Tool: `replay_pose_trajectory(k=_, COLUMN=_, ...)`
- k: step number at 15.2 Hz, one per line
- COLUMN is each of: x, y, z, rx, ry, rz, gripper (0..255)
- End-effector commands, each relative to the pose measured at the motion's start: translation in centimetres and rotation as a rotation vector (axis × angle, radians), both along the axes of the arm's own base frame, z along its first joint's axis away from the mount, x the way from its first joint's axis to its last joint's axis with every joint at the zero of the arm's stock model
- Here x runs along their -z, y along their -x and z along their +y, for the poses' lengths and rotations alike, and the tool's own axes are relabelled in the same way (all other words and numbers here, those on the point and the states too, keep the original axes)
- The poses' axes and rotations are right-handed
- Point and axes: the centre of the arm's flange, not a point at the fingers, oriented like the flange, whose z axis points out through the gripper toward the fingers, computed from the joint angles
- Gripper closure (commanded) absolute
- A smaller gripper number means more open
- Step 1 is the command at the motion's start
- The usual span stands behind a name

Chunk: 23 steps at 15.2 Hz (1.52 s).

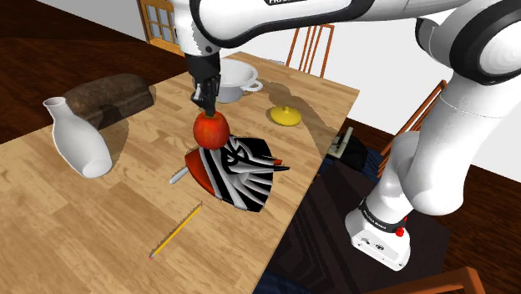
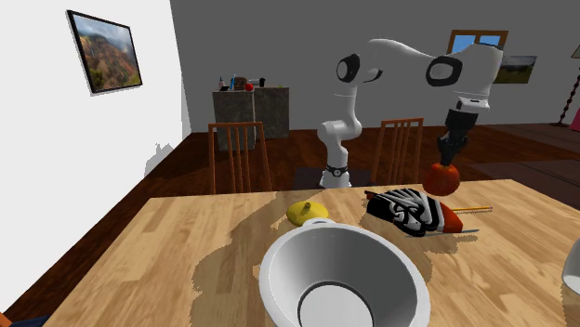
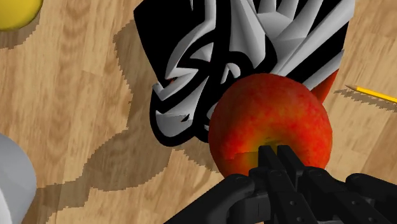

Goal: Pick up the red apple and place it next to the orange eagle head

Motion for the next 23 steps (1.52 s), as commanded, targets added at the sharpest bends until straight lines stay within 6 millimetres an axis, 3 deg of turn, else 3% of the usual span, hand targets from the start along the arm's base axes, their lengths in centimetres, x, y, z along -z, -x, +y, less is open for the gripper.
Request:
replay_pose_trajectory(k=1, x=0.1, y=0.1, z=2.7, rx=0.002, ry=0.000, rz=0.000, gripper=255)
replay_pose_trajectory(k=14, x=1.2, y=2.0, z=19.7, rx=0.002, ry=0.000, rz=0.000, gripper=255)
replay_pose_trajectory(k=15, x=1.3, y=2.3, z=21.8, rx=0.002, ry=0.000, rz=0.000, gripper=255)
replay_pose_trajectory(k=23, x=5.5, y=2.3, z=21.8, rx=0.002, ry=0.000, rz=0.000, gripper=255)
